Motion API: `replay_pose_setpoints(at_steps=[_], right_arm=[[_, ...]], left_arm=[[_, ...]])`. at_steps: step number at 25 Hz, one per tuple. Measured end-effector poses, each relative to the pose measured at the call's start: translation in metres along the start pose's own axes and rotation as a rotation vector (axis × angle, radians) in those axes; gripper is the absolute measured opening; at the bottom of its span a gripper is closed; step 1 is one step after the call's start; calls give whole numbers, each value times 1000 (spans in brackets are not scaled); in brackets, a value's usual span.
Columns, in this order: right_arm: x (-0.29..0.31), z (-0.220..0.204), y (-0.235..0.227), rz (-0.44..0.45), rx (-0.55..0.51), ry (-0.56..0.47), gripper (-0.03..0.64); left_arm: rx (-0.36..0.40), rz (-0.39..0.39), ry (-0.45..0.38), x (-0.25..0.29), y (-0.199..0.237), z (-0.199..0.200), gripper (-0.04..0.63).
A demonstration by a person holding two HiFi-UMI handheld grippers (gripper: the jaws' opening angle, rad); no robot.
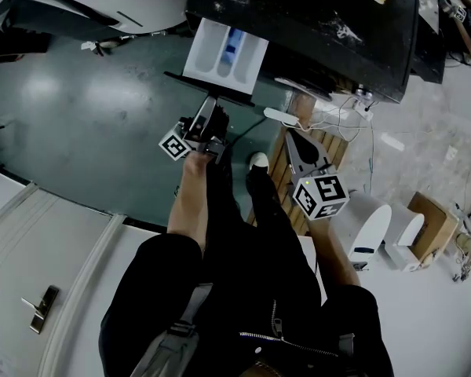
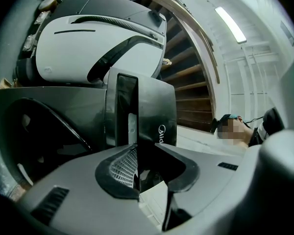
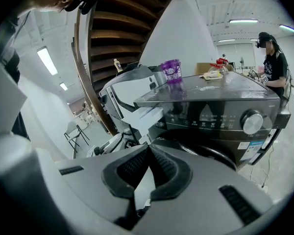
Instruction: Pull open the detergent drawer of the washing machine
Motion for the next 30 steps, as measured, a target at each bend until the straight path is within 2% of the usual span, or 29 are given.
replay_pose_setpoints(at_steps=[4,8,12,13,16,19,21,26,30], right_arm=[[-1,-1,7,8,-10,-5,6],[-5,5,6,11,-15,-10,6],[-17,2,8,14,-25,-20,6],[-22,1,9,14,-28,-27,6],[-28,3,8,14,-29,-42,6],[-26,11,9,27,-31,-50,6],[-27,14,10,37,-34,-55,6],[-36,21,12,39,-67,-62,5],[-44,20,12,59,-122,-56,5]], left_arm=[[-10,26,14,-5,3,0,103],[-4,101,44,-6,8,0,97],[19,168,106,-10,5,-3,91],[39,202,135,-14,1,-4,69],[120,328,247,-22,-3,-7,41],[252,408,366,-22,-14,-5,38],[336,441,414,-21,-26,-3,35],[485,549,506,-23,-57,-5,32],[652,684,610,-24,-87,-12,32]])
Point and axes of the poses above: the fingertips, and each gripper's own axes: x forward along the fingers, y to its left, z out of its top, the point moved 7 cm from there along -x, backward along the fingers, and after that the axes turned 6 degrees about x, right-handed, at the moved point
